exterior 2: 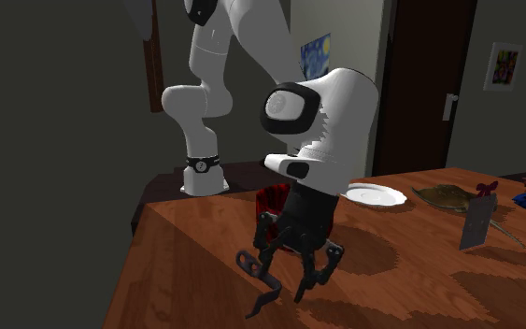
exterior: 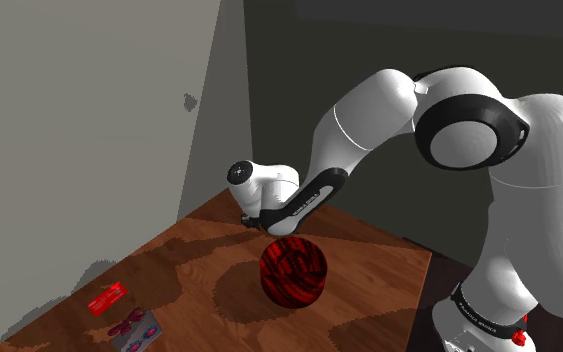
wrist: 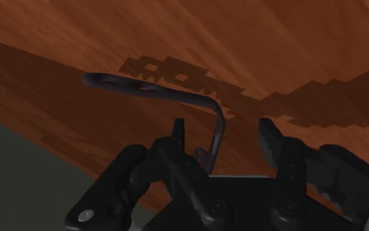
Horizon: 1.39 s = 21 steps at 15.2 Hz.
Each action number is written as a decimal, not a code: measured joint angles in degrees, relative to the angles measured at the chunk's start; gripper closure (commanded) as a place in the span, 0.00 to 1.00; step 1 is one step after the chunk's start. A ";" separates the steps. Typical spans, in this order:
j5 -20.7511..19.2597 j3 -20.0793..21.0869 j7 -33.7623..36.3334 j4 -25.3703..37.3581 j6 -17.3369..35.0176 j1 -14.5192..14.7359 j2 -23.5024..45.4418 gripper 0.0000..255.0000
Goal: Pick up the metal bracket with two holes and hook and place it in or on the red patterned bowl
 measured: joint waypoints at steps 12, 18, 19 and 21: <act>0.20 0.10 -0.42 -0.28 -1.03 0.06 -1.34 1.00; 0.89 0.33 -2.09 -0.33 -4.10 -0.04 -4.73 1.00; 1.01 0.40 -2.26 -0.31 -4.70 0.03 -5.30 1.00; 1.24 0.47 -2.80 -0.23 -5.74 0.02 -6.35 1.00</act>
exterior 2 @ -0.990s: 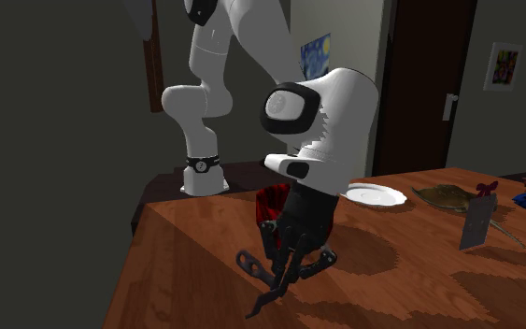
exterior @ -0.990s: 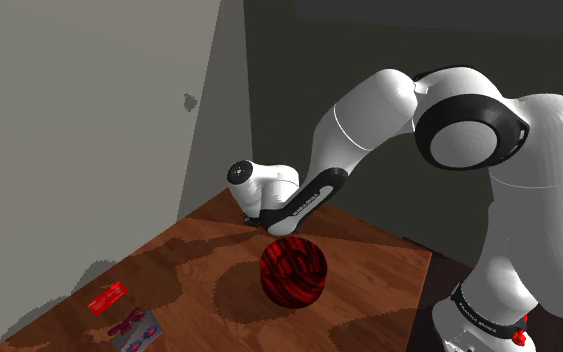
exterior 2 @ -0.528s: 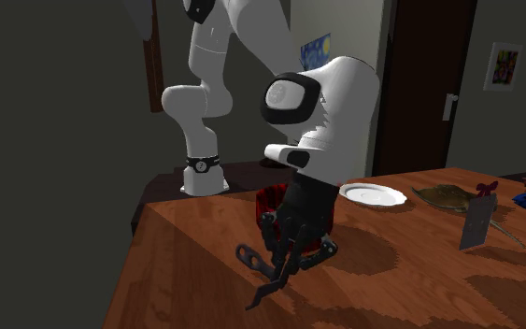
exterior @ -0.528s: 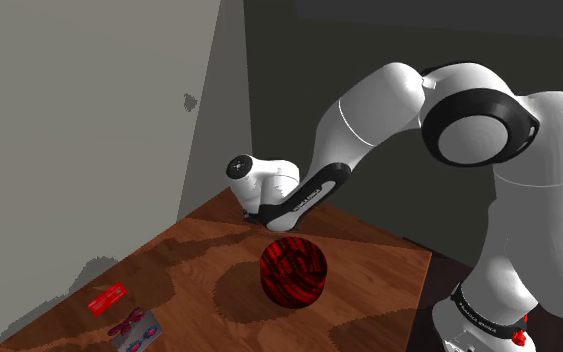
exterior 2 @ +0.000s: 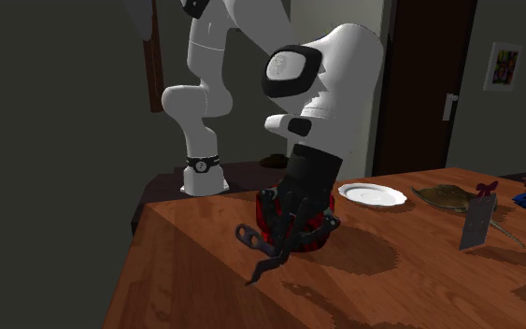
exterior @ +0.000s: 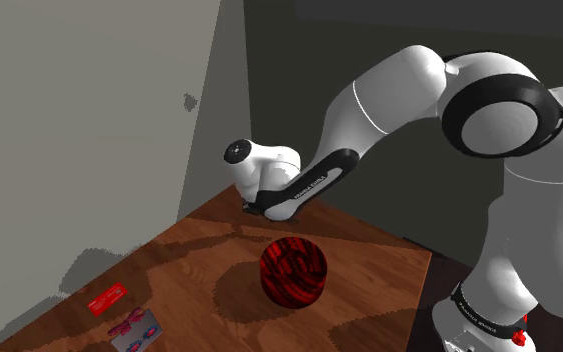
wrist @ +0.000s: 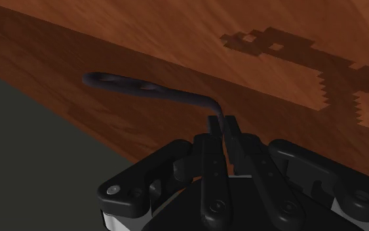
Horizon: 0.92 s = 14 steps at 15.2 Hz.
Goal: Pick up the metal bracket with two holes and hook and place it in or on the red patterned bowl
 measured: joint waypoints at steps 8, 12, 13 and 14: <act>0.87 0.26 -2.02 0.59 -4.44 0.09 -4.12 1.00; 1.31 0.37 -3.03 1.25 -6.77 0.15 -5.93 1.00; 1.46 0.42 -3.27 1.68 -7.38 0.18 -6.15 1.00; 1.55 0.43 -3.56 1.83 -7.96 0.17 -6.61 1.00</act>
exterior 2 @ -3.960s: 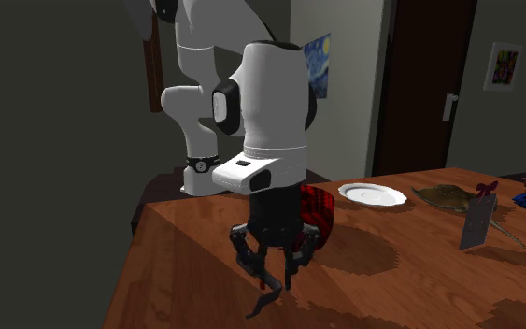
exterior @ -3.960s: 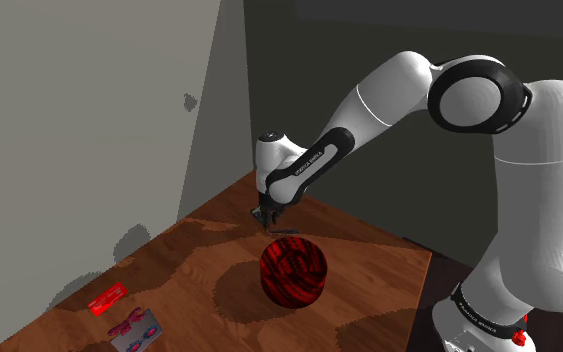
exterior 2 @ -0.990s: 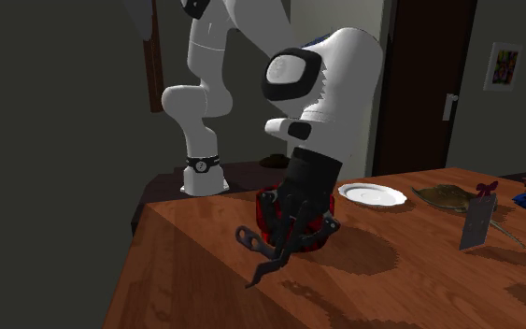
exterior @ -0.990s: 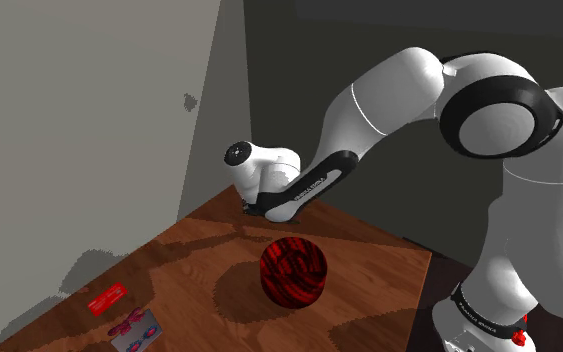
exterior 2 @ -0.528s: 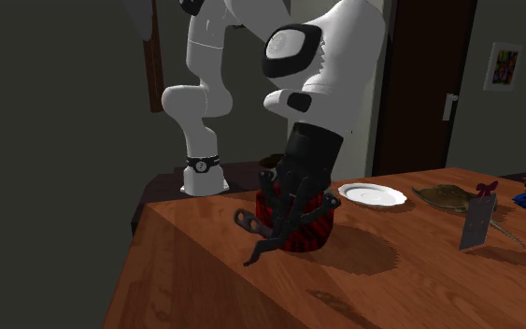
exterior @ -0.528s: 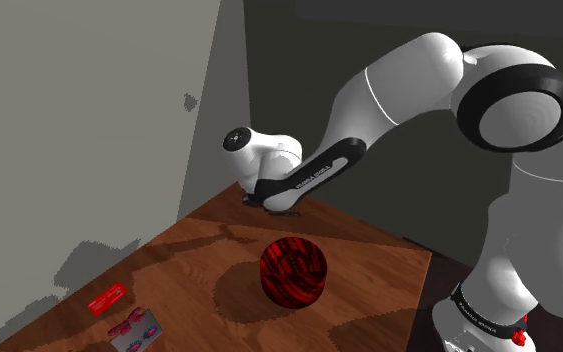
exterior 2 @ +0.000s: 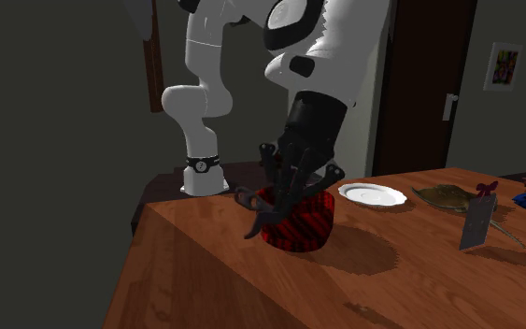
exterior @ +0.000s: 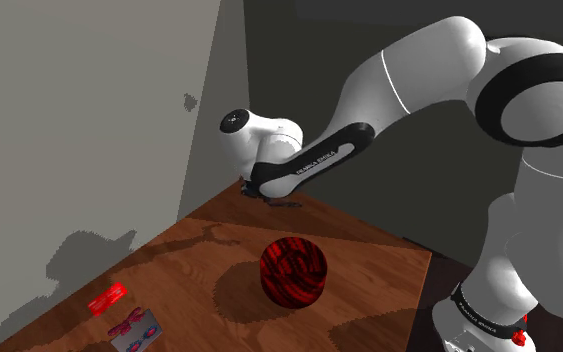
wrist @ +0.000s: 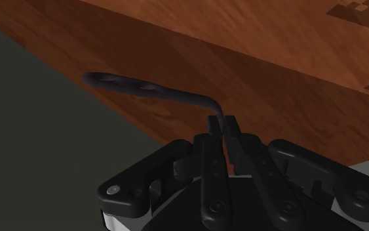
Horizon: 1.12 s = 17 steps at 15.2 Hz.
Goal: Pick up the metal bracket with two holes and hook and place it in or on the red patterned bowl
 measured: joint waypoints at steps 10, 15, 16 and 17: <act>0.21 1.54 2.26 -1.84 -4.95 2.64 -5.49 1.00; 0.21 4.07 7.93 -6.51 -7.17 6.28 -10.09 1.00; 0.31 4.66 9.17 -7.02 -7.48 7.02 -10.44 1.00; 0.50 5.26 10.18 -7.64 -8.29 7.76 -11.40 1.00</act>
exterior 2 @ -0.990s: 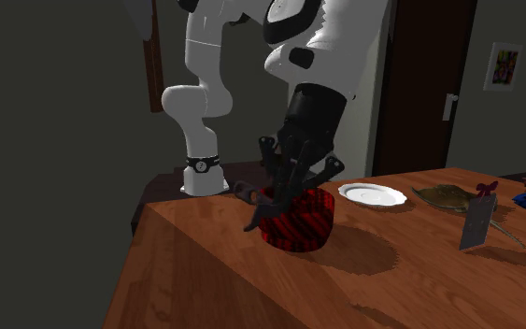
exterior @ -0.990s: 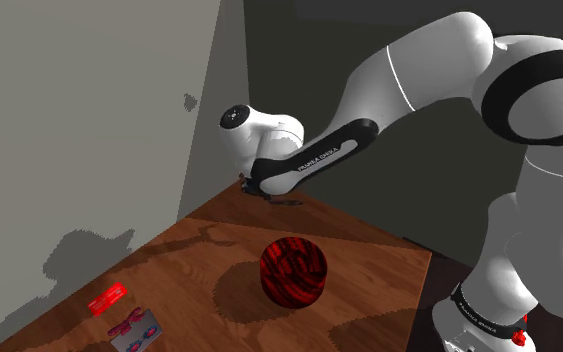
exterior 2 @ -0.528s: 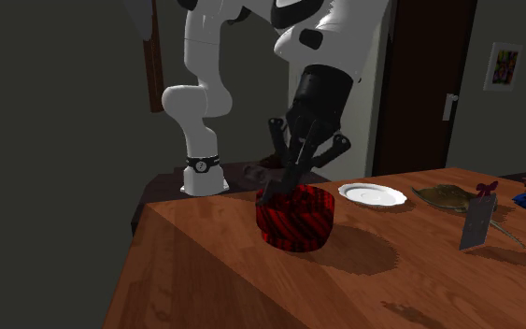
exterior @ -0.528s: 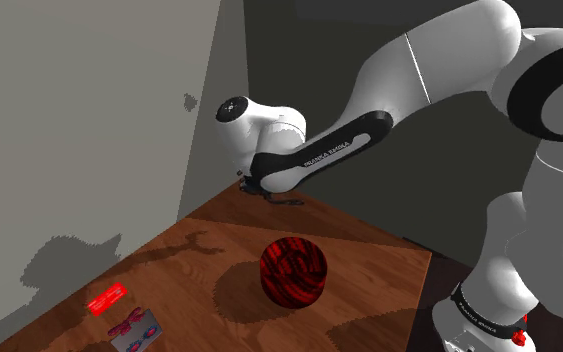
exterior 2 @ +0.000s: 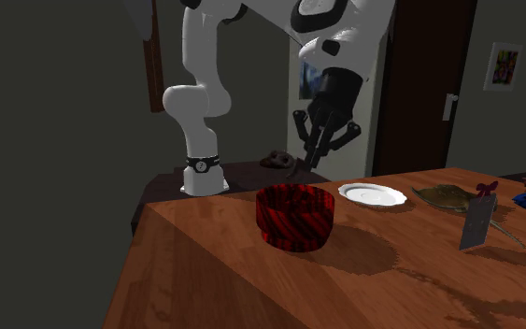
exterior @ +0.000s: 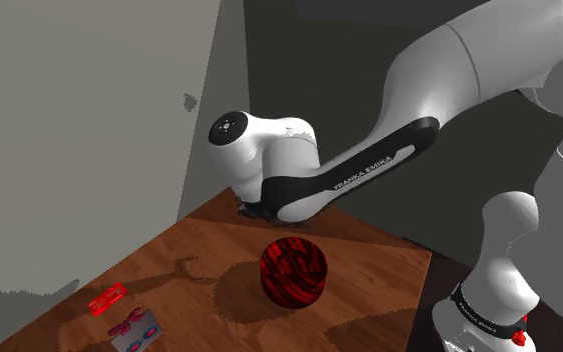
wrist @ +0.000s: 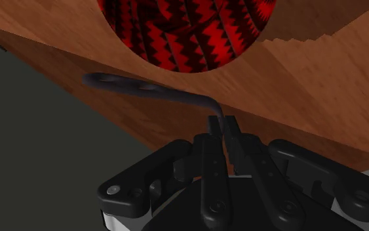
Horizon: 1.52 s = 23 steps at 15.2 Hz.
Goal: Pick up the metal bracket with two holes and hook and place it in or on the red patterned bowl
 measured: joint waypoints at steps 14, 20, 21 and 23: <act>0.34 3.96 9.86 -4.82 1.97 4.67 0.58 1.00; -0.73 3.78 11.69 -6.00 5.83 4.65 3.56 1.00; -0.92 3.72 11.92 -6.14 6.46 4.62 4.07 1.00; -1.06 3.67 12.10 -6.31 6.92 4.59 4.37 1.00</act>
